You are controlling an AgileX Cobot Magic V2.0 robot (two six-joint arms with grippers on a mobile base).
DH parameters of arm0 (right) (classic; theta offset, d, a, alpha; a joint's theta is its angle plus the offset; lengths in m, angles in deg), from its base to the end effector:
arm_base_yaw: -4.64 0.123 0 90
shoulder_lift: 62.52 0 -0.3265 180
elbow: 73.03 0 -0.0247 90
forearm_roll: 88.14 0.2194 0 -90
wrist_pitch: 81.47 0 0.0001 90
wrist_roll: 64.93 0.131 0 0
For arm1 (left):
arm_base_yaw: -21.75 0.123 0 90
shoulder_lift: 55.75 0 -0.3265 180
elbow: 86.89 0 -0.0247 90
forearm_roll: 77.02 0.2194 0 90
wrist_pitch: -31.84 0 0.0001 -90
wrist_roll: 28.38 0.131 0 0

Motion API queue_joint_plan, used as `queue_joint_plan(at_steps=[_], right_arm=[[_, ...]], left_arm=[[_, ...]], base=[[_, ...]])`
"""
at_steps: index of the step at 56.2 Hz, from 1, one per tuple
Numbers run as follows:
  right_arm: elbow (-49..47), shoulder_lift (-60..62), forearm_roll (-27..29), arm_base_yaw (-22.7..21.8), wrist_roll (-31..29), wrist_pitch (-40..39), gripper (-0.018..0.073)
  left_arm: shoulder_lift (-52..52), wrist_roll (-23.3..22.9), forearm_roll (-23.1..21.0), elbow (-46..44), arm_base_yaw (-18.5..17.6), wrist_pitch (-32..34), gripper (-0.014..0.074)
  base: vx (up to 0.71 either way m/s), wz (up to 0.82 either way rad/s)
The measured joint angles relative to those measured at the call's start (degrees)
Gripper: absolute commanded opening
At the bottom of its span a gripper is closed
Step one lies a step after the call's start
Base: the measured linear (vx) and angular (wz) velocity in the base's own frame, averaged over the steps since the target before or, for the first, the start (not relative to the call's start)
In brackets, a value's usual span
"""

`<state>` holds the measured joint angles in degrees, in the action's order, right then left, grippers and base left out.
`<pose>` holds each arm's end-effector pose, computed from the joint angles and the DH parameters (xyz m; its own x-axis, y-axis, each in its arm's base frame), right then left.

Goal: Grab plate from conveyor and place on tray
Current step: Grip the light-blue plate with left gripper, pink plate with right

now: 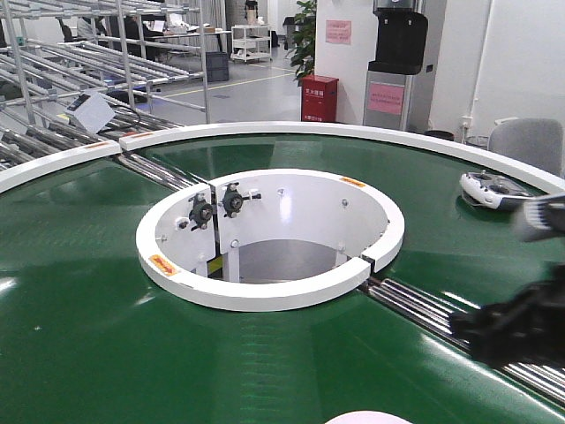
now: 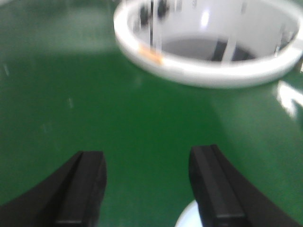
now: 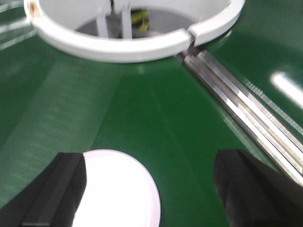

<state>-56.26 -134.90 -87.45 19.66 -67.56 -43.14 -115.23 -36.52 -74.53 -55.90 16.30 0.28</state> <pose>0.2162 0.0590 0.3823 -0.5776 -0.1927 -0.7932 -0.2861 0.9579 -0.0244 0.1643 -0.0127 0.3577 -0.5326 -0.0545 -0.8446 0.0200 0.9968 -0.0769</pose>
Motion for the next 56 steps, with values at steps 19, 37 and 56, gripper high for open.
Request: queue_joint_plan(at_steps=[19,37,56], right_arm=[[-3.11,-23.90,-1.52,0.36,4.47,5.95,0.0582],[-3.12,-33.26,-2.35,0.36,5.57,6.91,0.0581],[-3.33,-35.02,-5.61,0.36,8.76,6.75,0.0581]], left_arm=[[-20.67,10.77,-12.54,0.00,0.00,-5.04,0.0498],[-33.12,16.10,-16.16,0.00,-2.59,-5.05,0.0482],[-36.64,17.01,-16.01,0.00,-3.42,-4.74,0.0482]], base=[[0.00,0.00],[0.00,0.00],[0.00,0.00]])
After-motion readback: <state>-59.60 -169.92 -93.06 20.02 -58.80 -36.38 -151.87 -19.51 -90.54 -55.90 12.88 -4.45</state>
